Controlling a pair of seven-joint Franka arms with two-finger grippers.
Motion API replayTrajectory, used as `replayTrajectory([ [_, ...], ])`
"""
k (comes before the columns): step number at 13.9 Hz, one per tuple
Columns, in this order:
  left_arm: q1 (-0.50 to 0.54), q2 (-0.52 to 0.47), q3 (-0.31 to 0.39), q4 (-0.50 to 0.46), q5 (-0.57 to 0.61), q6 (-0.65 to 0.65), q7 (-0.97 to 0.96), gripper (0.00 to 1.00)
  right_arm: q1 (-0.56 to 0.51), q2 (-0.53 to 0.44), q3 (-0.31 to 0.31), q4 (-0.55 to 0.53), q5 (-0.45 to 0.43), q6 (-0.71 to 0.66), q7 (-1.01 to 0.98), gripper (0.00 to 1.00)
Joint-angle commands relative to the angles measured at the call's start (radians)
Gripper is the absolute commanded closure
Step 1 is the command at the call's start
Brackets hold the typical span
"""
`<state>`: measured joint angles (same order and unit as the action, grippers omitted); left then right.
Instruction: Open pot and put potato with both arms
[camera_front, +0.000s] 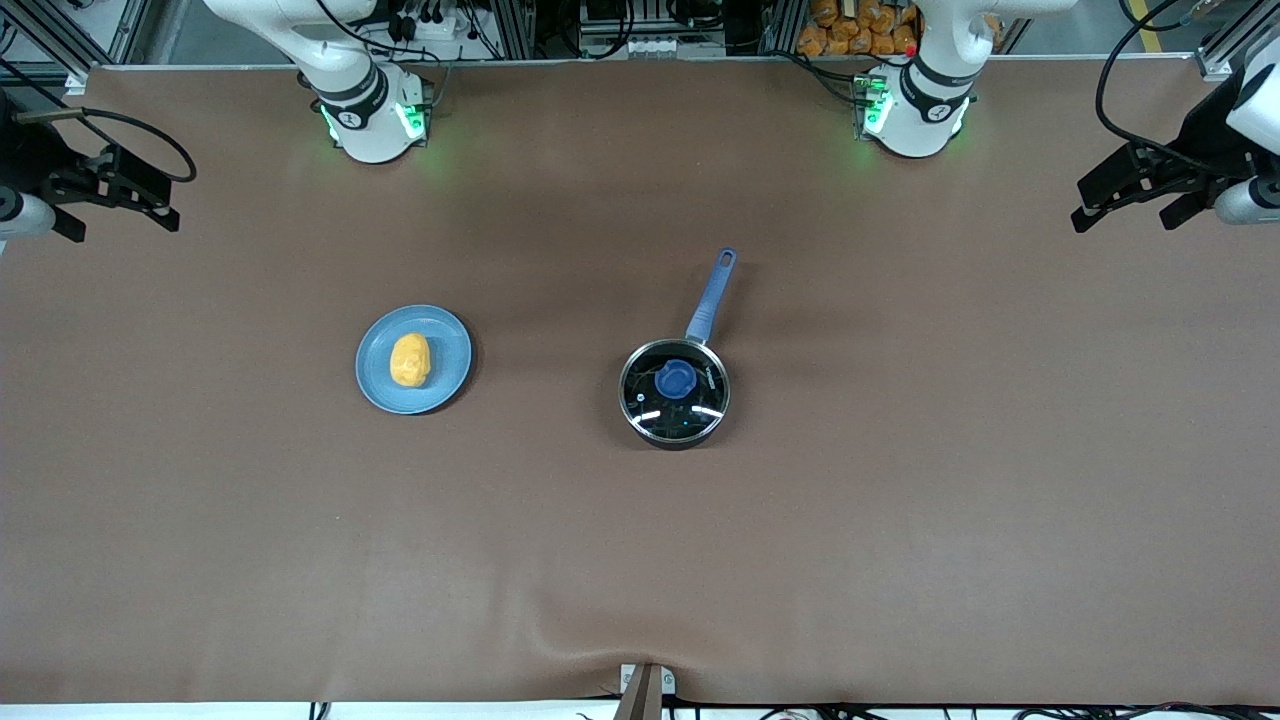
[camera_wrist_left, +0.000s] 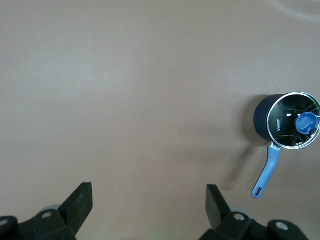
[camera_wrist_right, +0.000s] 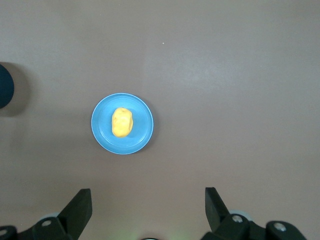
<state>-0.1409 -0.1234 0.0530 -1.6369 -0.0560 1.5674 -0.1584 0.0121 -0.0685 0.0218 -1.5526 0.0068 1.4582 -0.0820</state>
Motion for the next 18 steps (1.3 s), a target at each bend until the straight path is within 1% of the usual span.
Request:
replayTrajectory([
  [1, 0.014, -0.005, -0.013, 0.002, 0.015, -0.009, 0.016, 0.00, -0.011, 0.013, 0.006, 0.025, 0.016, -0.015, 0.014, 0.00],
  [12, 0.015, 0.002, -0.005, -0.004, 0.016, -0.007, -0.001, 0.00, -0.014, 0.013, 0.006, 0.025, 0.016, -0.016, 0.013, 0.00],
  [14, 0.027, 0.021, -0.004, 0.008, 0.013, -0.009, 0.000, 0.00, -0.014, 0.013, 0.006, 0.025, 0.016, -0.016, 0.013, 0.00],
  [18, 0.044, 0.022, -0.001, 0.009, 0.012, -0.007, 0.014, 0.00, -0.009, 0.013, 0.006, 0.025, 0.016, -0.015, 0.013, 0.00],
])
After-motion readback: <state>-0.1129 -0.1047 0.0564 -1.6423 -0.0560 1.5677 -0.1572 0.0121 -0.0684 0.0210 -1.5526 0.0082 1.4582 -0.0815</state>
